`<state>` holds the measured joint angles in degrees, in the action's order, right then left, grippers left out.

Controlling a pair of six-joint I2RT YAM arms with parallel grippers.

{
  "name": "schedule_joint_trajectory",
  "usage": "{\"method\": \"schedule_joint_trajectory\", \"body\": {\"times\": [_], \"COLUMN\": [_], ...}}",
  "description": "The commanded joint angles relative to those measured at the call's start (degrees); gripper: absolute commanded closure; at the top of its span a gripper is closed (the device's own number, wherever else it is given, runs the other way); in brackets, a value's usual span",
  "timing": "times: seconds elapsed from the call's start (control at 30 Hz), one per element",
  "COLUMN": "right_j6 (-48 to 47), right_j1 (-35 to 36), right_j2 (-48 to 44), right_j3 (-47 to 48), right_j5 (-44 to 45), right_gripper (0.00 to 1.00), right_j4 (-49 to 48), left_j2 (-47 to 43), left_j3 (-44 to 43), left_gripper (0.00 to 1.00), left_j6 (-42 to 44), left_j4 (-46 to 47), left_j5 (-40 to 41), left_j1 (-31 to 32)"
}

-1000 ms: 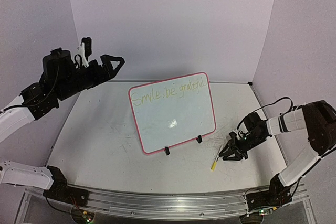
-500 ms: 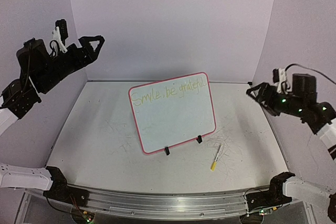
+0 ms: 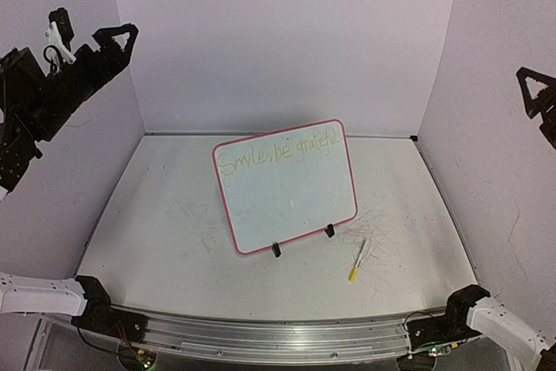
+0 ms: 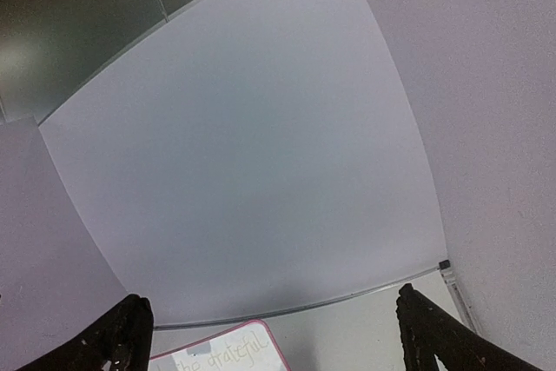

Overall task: Write a sentence on the whiteboard
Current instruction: Reset both arms

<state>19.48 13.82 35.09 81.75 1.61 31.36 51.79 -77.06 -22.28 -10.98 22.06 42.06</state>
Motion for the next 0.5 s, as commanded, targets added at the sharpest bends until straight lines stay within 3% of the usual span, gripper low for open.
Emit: {"method": "schedule_joint_trajectory", "body": {"times": [0.0, 0.47], "right_j6": [-4.3, -6.5], "right_j1": [-0.1, -0.2], "right_j2": [2.3, -1.1], "right_j3": [0.8, -1.7], "right_j5": [4.4, 5.0], "right_gripper": [0.02, 0.02], "right_j4": [0.6, -1.3], "left_j2": [0.5, 1.8], "left_j3": [-1.7, -2.2], "left_gripper": [0.01, 0.01], "left_j6": [0.2, -1.2], "left_j4": [0.1, -0.1], "left_j5": [1.7, 2.6], "left_j1": [-0.1, -0.1]}}
